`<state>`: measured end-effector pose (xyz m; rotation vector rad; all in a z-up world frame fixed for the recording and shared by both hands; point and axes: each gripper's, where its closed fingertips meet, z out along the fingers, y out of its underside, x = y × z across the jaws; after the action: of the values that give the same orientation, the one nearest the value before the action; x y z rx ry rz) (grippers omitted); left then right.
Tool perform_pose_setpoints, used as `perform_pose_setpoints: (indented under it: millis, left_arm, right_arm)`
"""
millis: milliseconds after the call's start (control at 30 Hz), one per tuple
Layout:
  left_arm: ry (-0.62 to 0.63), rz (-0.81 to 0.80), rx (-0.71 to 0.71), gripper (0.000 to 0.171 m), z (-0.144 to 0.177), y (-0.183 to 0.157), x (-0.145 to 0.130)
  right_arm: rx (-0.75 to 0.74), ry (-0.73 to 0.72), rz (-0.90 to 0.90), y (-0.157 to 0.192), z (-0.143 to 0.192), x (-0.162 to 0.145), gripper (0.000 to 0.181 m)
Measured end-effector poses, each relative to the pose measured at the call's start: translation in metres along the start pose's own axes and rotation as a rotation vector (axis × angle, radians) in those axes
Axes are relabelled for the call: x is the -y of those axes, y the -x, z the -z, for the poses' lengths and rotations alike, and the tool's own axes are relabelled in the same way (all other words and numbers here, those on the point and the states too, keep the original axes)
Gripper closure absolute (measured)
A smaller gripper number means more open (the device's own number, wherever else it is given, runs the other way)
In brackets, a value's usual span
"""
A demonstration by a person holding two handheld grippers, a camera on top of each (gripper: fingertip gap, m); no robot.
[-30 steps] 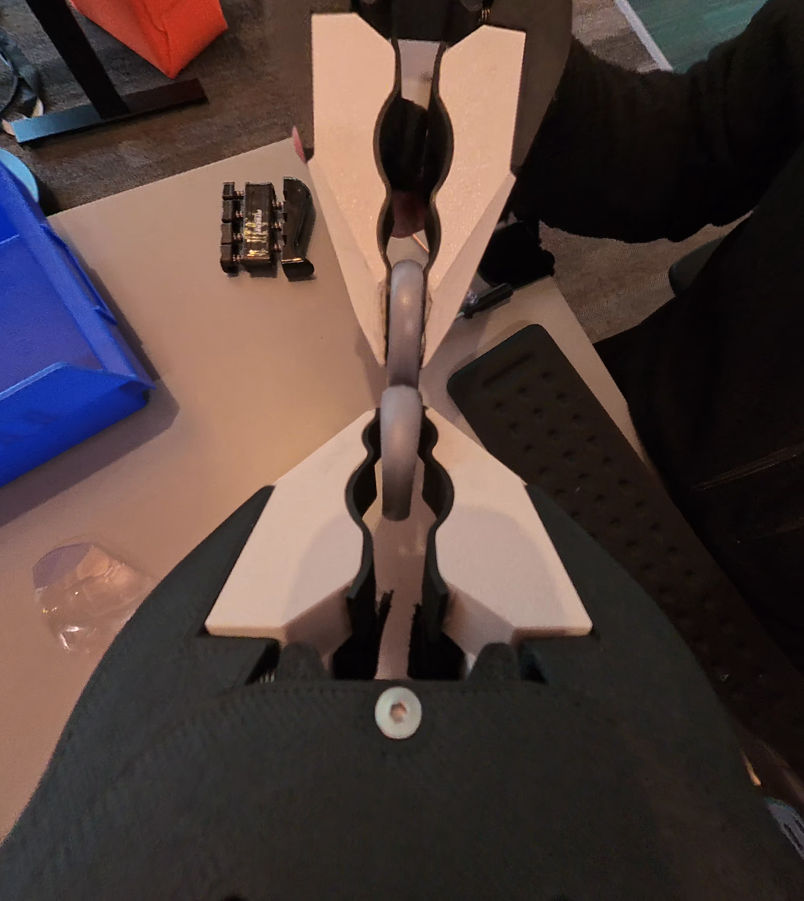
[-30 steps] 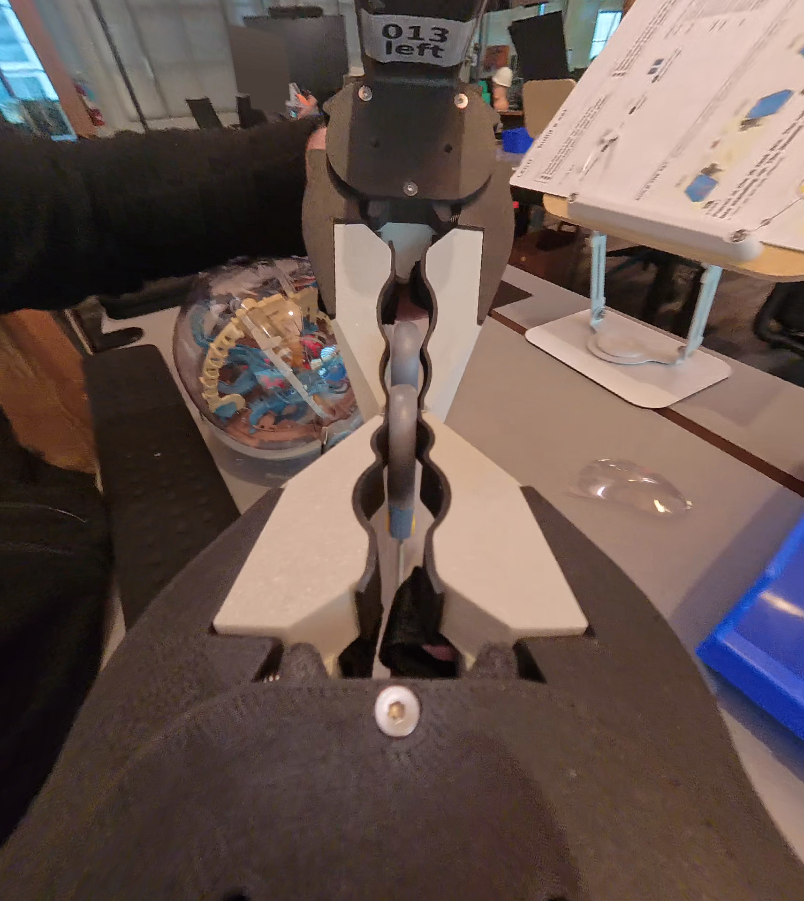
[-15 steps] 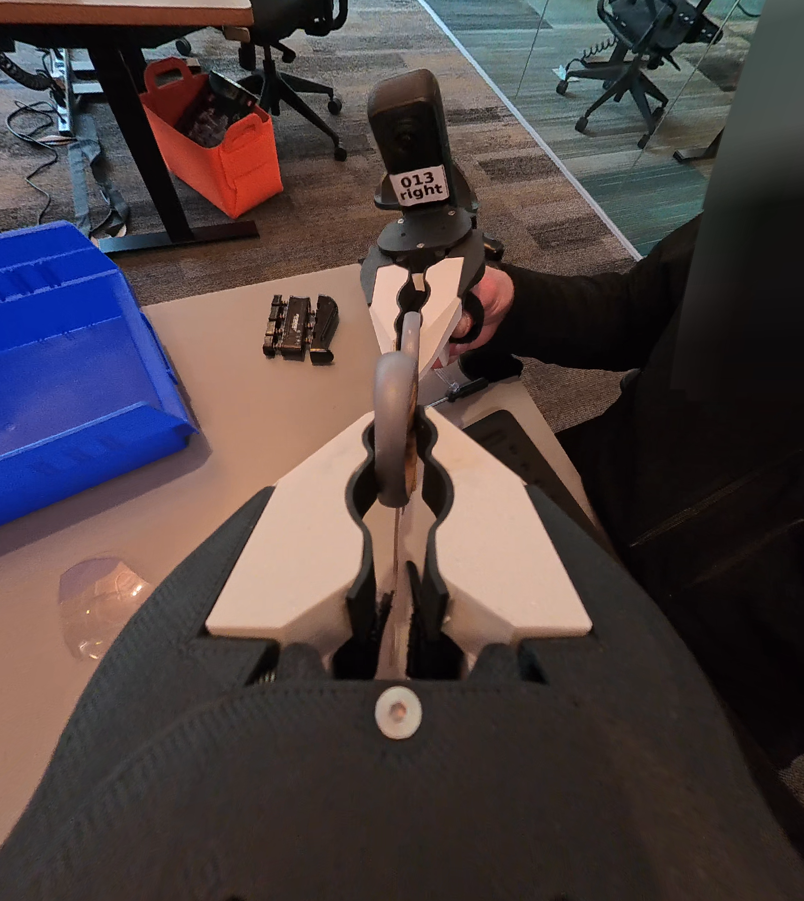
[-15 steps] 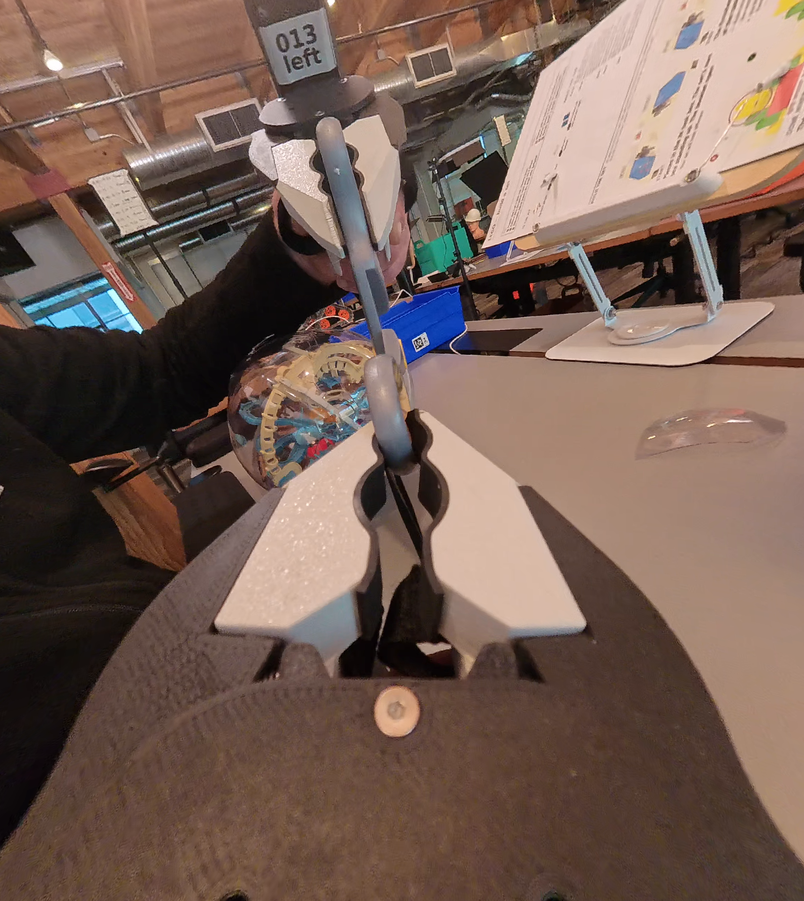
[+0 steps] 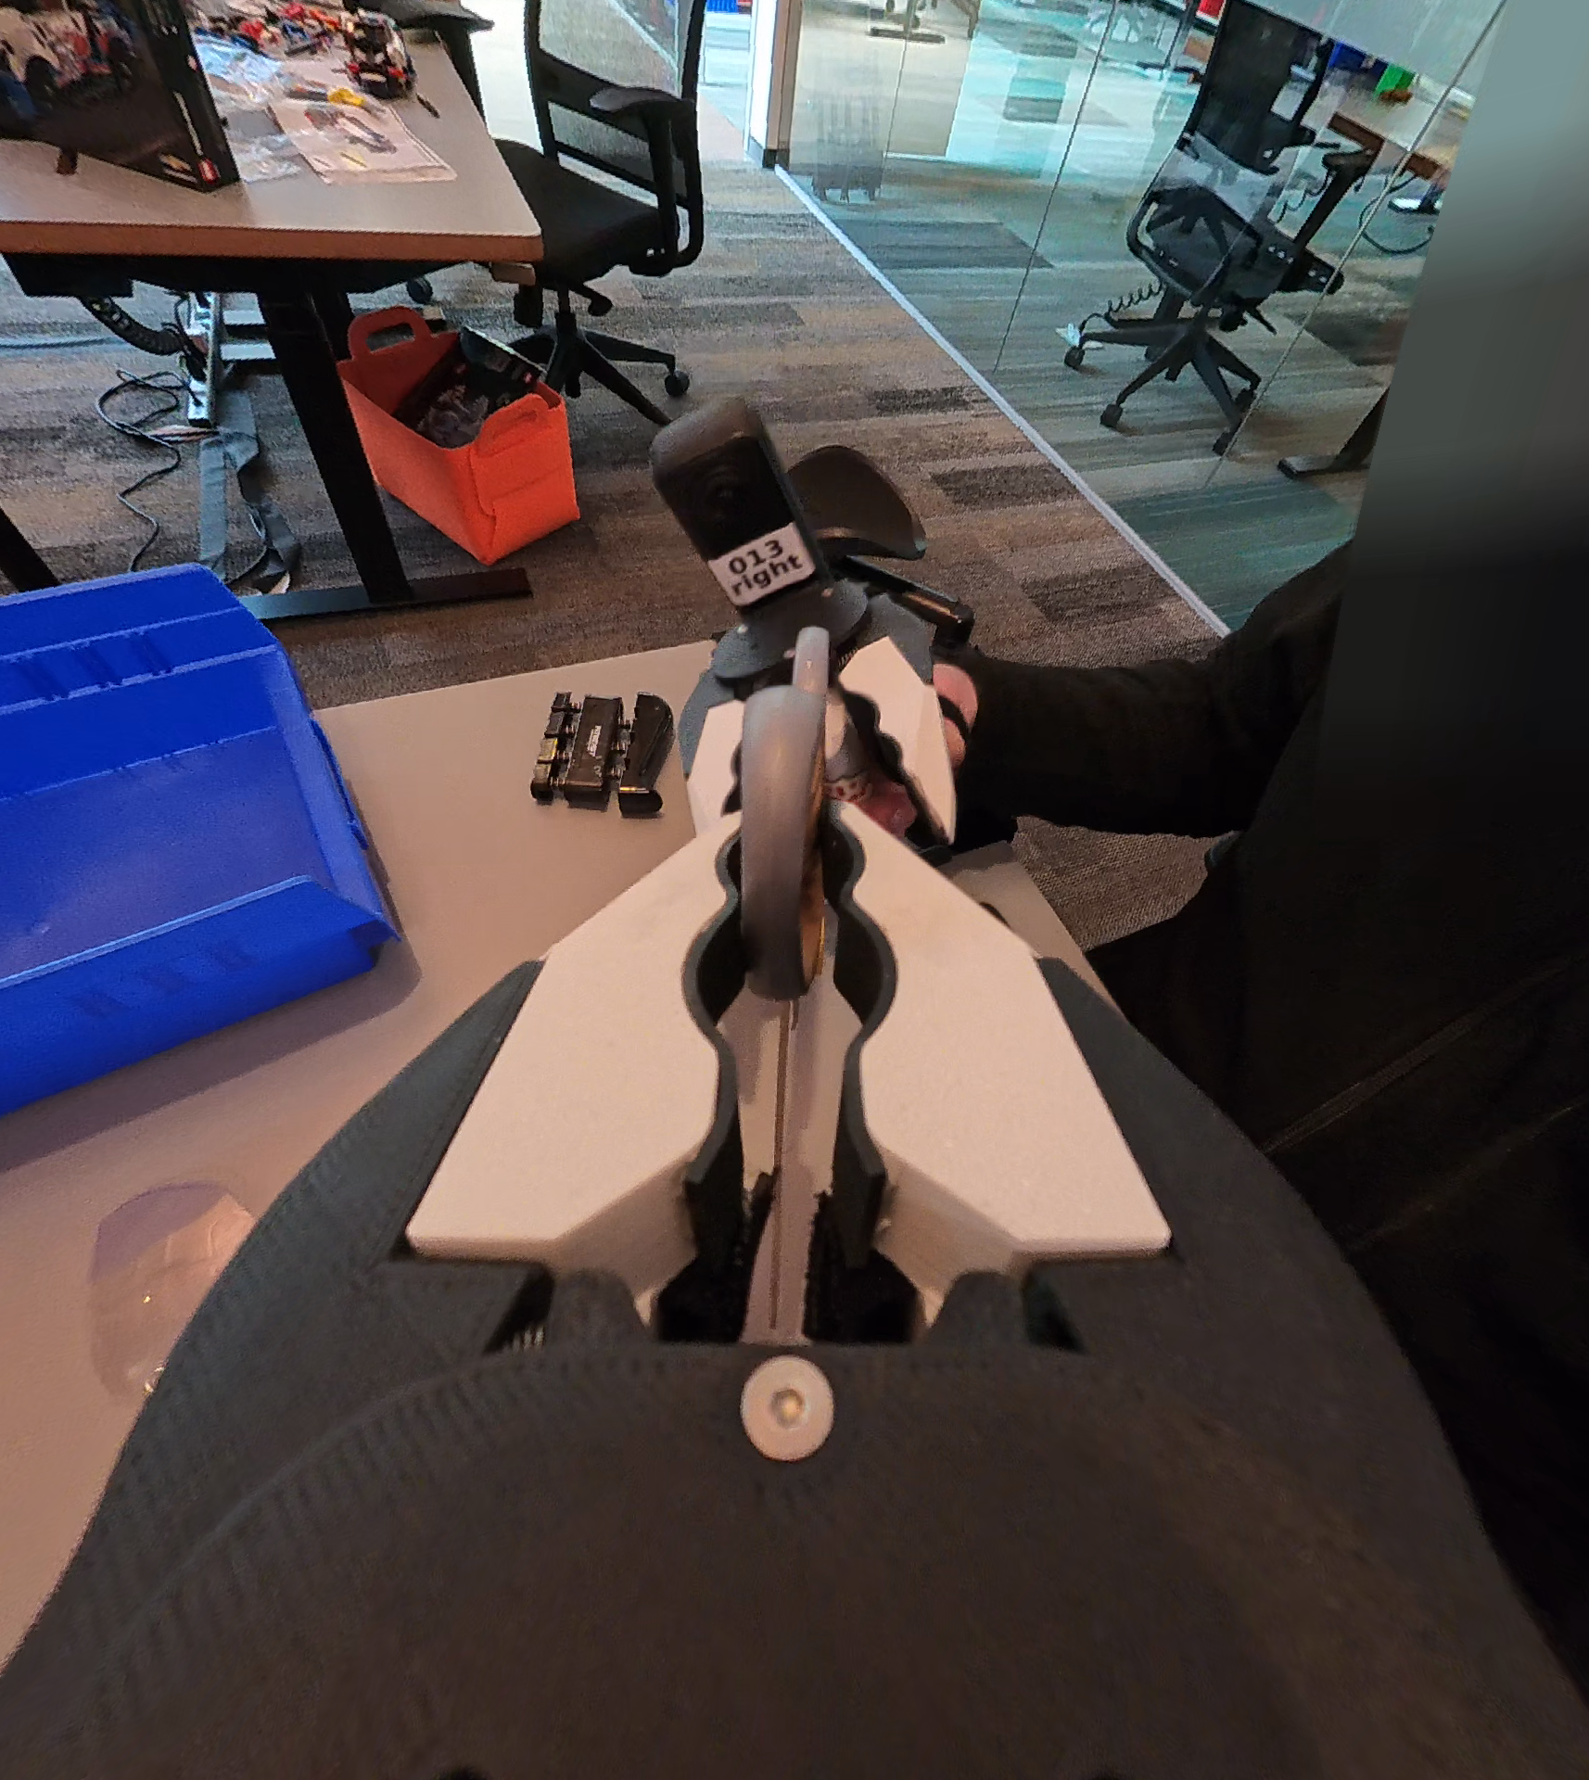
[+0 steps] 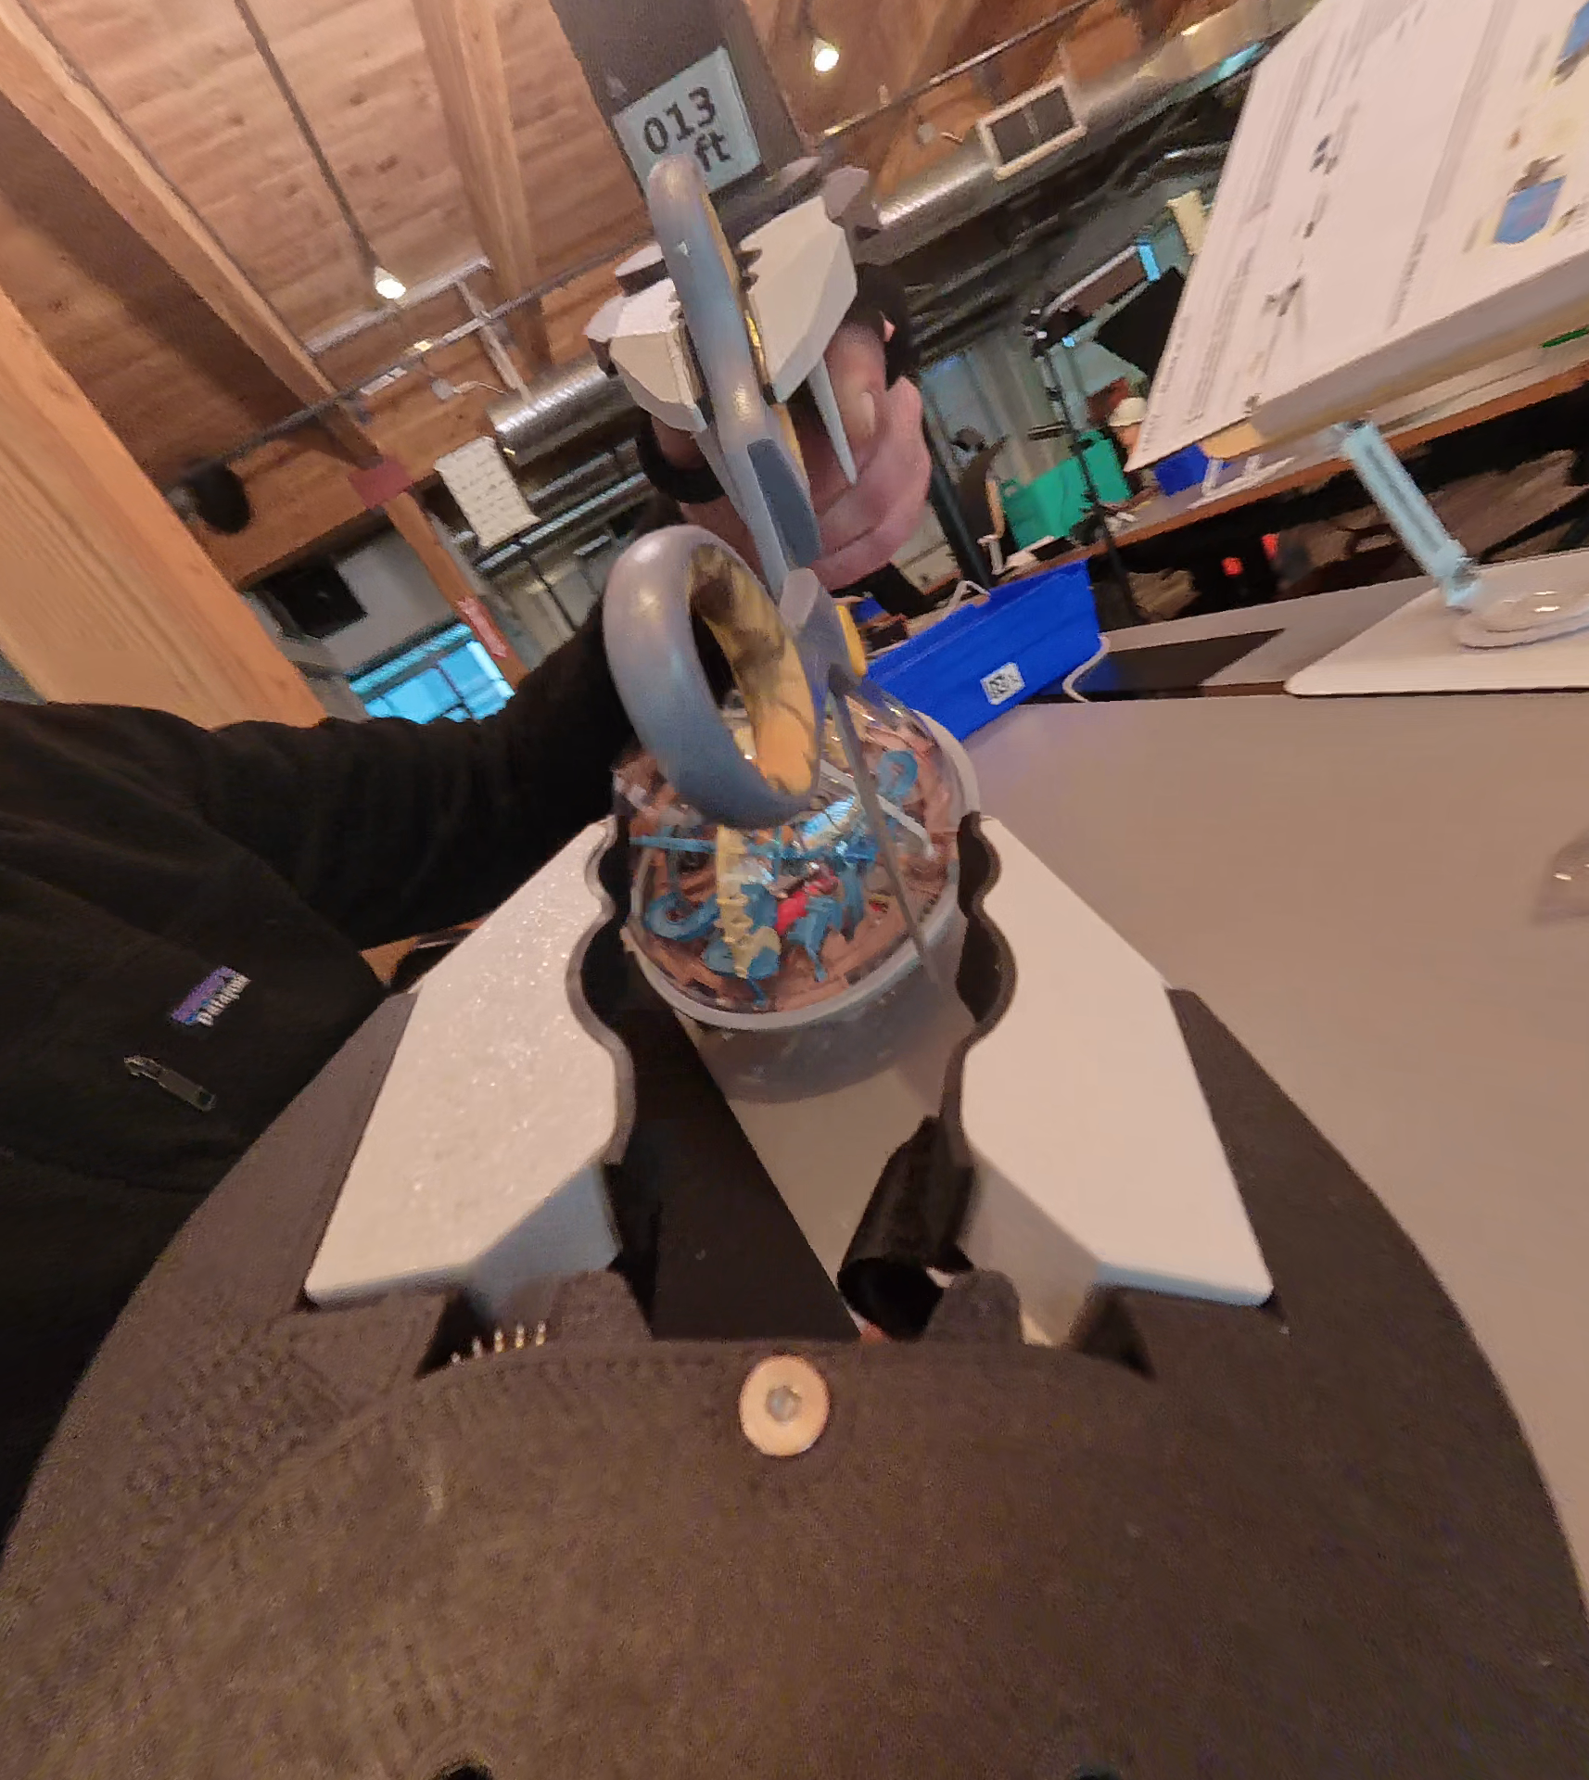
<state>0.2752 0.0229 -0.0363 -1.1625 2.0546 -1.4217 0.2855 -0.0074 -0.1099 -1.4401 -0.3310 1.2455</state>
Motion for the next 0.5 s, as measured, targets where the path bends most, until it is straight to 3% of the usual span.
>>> perform_pose_setpoints:
  millis: [167,333,400,500]
  left_arm:
    - [-0.04,0.018,-0.008,0.163,-0.001,-0.003,0.006]
    - [-0.025,0.021,0.009,0.163,-0.005,-0.005,0.009]
    - [-0.037,0.048,0.02,0.163,-0.004,-0.002,0.012]
    - [-0.014,0.059,0.073,0.157,-0.001,0.004,0.011]
  right_arm:
    - [0.036,-0.013,0.074,0.0,-0.043,0.011,0.113]
    - [0.079,-0.097,0.201,0.008,-0.061,0.034,0.133]
    - [0.067,-0.113,0.225,0.007,-0.062,0.038,0.167]
    - [0.048,-0.117,0.22,0.002,-0.062,0.041,0.168]
